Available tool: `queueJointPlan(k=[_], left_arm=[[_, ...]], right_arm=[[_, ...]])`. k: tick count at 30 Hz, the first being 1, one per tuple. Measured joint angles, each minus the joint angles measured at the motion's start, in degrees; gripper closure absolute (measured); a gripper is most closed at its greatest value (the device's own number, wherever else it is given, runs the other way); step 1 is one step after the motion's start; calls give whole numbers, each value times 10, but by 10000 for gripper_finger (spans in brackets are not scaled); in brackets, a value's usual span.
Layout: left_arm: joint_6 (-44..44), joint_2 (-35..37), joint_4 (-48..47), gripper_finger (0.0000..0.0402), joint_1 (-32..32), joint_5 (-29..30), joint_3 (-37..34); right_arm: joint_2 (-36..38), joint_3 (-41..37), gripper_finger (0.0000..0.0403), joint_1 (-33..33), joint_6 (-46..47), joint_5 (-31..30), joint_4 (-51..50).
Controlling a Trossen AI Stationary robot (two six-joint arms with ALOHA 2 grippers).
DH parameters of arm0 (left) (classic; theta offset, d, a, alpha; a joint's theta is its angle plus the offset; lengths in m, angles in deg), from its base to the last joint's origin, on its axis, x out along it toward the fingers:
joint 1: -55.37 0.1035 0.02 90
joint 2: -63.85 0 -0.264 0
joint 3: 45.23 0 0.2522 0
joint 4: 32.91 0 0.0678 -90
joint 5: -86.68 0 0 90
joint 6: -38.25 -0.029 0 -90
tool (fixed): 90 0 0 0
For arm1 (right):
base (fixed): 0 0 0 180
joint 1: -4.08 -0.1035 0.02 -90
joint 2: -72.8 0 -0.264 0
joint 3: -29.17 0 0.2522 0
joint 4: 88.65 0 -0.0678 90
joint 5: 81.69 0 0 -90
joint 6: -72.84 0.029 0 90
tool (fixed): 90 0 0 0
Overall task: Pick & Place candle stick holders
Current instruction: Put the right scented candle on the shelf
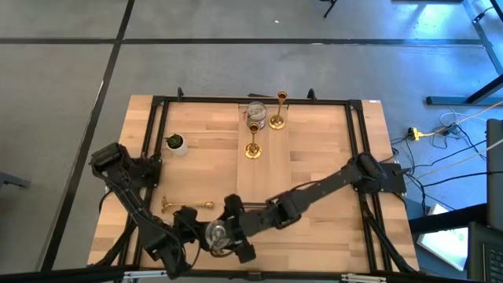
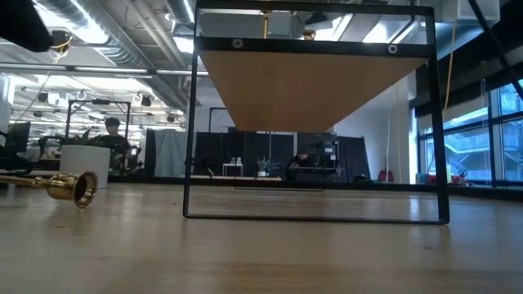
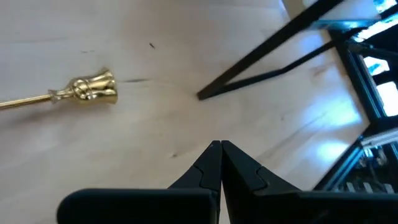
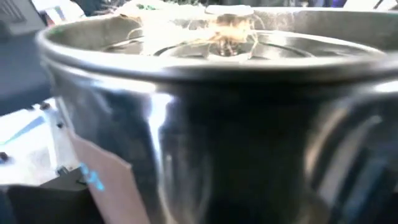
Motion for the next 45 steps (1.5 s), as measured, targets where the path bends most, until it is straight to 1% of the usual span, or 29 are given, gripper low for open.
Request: queueJointPlan(k=[2, 4, 7, 10, 12, 16, 17, 19, 21, 24, 26, 27, 29, 33, 36, 39, 45], left_arm=[[-9, -1, 0, 400, -3, -9, 0], [-10, -2, 0, 400, -3, -6, 0], [-13, -2, 3, 400, 1, 15, 0], [-14, -2, 4, 400, 6, 35, 0], [-15, -2, 4, 400, 8, 51, 0], [-17, -2, 4, 400, 14, 78, 0], [-19, -2, 4, 400, 14, 81, 0], [-20, -2, 4, 400, 19, 83, 0], [-23, -2, 0, 400, 21, 83, 0], [-26, -2, 0, 400, 27, 84, -1], [-26, -2, -1, 400, 33, 82, -5], [-26, -2, -2, 400, 36, 80, -7], [-26, -2, 0, 400, 44, 77, -10], [-27, -2, 0, 400, 63, 65, -15], [-32, -2, 0, 400, 81, 58, -15], [-32, -2, -2, 400, 98, 55, -15], [-45, -1, -1, 400, 124, 53, -15]], right_arm=[[-1, 33, 49, 9, -1, 11, 0], [0, 80, 49, 16, -5, 16, -23], [1, 158, 49, 18, -15, 18, -115], [2, 236, 49, 4, -20, 33, -222], [8, 270, 49, -8, -16, 46, -273], [54, 243, 49, -46, -1, 40, -295], [60, 242, 49, -57, 6, 28, -300], [70, 241, 49, -75, 10, 23, -317], [79, 240, 49, -92, 10, -1, -321], [88, 241, 49, -104, 4, -42, -326], [91, 241, 49, -103, 3, -49, -357], [92, 240, 49, -97, 6, -43, -378], [99, 240, 49, -84, 7, -15, -402], [122, 240, 49, -52, -30, 28, -428], [138, 216, 49, -23, -55, 78, -440], [164, 160, 49, 11, -70, 157, -428], [228, 8, 49, 67, -84, 316, -324]])
